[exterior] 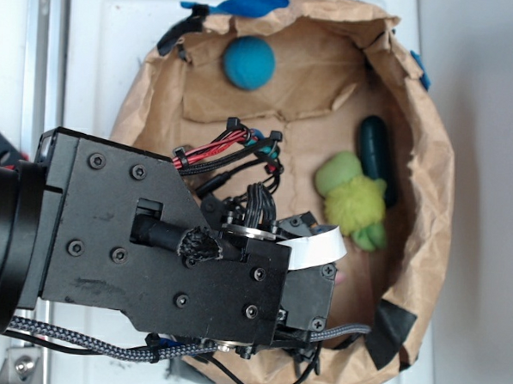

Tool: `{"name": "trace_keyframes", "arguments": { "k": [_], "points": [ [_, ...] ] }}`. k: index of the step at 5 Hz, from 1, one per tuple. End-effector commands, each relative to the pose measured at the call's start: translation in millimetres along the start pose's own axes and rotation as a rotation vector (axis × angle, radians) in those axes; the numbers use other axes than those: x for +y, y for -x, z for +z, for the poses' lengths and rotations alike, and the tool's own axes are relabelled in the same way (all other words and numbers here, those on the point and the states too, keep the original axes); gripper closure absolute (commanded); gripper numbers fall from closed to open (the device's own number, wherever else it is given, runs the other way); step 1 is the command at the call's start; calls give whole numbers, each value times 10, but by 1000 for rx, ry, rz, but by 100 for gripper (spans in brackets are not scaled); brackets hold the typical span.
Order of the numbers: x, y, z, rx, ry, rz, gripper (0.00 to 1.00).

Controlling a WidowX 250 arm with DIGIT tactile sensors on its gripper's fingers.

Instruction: Grab the pink bunny.

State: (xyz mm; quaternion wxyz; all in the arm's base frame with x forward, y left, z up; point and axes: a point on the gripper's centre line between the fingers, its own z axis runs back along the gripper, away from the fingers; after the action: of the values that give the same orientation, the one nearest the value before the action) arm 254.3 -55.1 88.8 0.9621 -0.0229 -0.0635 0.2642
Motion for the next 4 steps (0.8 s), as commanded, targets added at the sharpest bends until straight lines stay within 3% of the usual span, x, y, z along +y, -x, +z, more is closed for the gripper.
{"name": "trace_keyframes", "arguments": {
  "k": [1, 2, 3, 4],
  "points": [
    [-156, -78, -346, 43, 66, -80, 0],
    [-232, 1, -505, 109, 130, -124, 0],
    [-237, 60, -618, 131, 131, -153, 0],
    [-198, 67, -687, 160, 122, -128, 100]
  ]
}}
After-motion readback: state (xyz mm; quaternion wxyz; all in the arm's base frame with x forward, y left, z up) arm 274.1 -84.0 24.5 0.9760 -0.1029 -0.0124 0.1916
